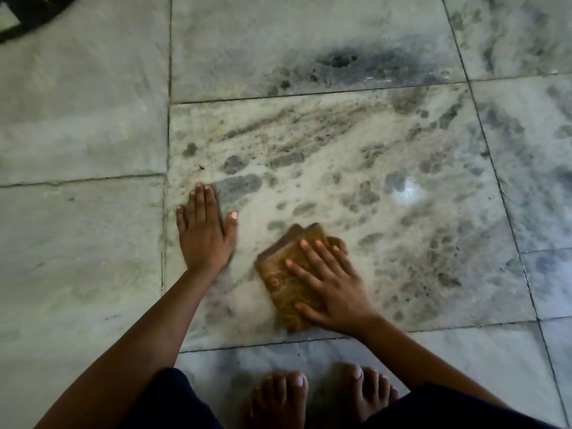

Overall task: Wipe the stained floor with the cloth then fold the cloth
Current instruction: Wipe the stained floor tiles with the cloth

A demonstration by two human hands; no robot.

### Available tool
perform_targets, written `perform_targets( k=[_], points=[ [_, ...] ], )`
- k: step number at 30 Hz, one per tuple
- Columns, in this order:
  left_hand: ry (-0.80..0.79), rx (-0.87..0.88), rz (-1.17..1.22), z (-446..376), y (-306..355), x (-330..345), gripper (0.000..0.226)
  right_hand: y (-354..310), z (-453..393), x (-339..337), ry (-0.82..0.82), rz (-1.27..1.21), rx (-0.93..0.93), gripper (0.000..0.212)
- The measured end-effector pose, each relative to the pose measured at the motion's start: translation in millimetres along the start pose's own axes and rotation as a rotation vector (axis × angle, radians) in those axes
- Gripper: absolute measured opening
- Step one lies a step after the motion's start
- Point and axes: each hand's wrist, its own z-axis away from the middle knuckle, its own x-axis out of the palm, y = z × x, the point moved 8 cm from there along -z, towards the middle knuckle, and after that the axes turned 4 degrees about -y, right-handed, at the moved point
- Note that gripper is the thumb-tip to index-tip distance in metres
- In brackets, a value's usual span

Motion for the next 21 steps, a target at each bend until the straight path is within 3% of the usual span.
perform_targets(
  k=[3,7,11,16,21],
  points=[
    [-0.009,0.005,0.043,0.4,-1.9,0.0,0.081,38.8,11.0,-10.5,0.032,-0.019,0.140,0.070],
    [0.006,0.076,0.061,4.2,-6.1,-9.9,0.080,71.4,-45.1,-28.0,0.055,-0.047,0.384,0.074],
    [0.014,0.078,-0.021,14.7,-25.4,-18.0,0.077,31.1,-90.1,-22.5,-0.017,0.004,0.237,0.075],
    [0.028,-0.048,0.004,33.0,-60.4,-13.7,0.072,-18.1,-28.9,4.3,-0.054,0.065,-0.062,0.073],
    [0.002,-0.134,0.064,38.5,-68.1,-3.2,0.068,28.0,-9.0,-7.3,-0.015,0.019,0.112,0.071]
  ],
)
